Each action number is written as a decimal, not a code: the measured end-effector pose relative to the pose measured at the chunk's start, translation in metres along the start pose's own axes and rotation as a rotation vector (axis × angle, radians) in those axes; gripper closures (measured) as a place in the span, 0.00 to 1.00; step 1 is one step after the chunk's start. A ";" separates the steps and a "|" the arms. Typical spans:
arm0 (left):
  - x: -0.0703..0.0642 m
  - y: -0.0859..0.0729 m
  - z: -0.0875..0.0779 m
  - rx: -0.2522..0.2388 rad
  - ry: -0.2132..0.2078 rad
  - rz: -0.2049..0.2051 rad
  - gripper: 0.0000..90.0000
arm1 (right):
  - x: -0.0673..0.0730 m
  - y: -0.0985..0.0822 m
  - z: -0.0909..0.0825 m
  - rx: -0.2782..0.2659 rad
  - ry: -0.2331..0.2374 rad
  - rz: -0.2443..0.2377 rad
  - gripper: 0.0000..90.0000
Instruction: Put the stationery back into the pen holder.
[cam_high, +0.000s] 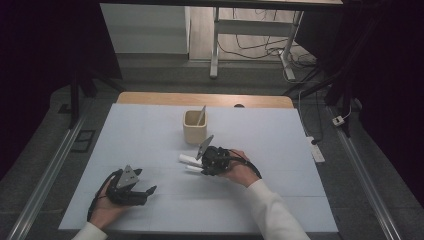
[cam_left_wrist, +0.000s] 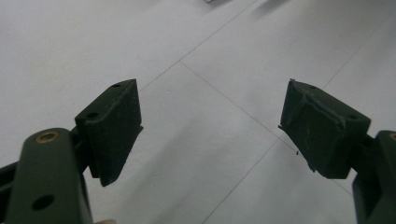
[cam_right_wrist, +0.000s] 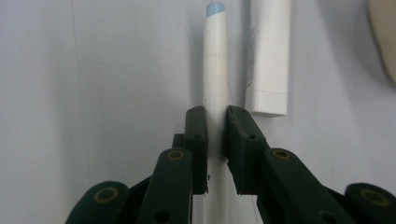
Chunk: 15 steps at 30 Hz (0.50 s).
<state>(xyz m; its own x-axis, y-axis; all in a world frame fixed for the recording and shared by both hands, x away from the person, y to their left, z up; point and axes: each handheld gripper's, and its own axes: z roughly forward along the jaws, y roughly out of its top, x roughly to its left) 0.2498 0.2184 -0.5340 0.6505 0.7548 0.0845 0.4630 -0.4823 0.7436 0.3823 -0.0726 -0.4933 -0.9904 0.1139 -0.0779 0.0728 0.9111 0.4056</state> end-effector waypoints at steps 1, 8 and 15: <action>0.000 0.000 0.000 0.000 0.000 0.000 0.23 | 0.000 -0.001 -0.002 -0.005 0.009 0.015 0.87; 0.000 0.000 0.000 0.000 0.000 0.000 0.23 | -0.005 -0.003 -0.014 -0.098 0.007 0.028 0.87; 0.000 0.000 0.000 0.001 0.002 0.001 0.23 | -0.007 -0.005 -0.025 -0.157 0.012 0.061 0.87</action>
<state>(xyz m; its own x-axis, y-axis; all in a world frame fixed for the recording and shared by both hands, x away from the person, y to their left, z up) 0.2498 0.2185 -0.5343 0.6499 0.7551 0.0863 0.4632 -0.4836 0.7427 0.3859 -0.0883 -0.4720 -0.9861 0.1613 -0.0385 0.1144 0.8296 0.5465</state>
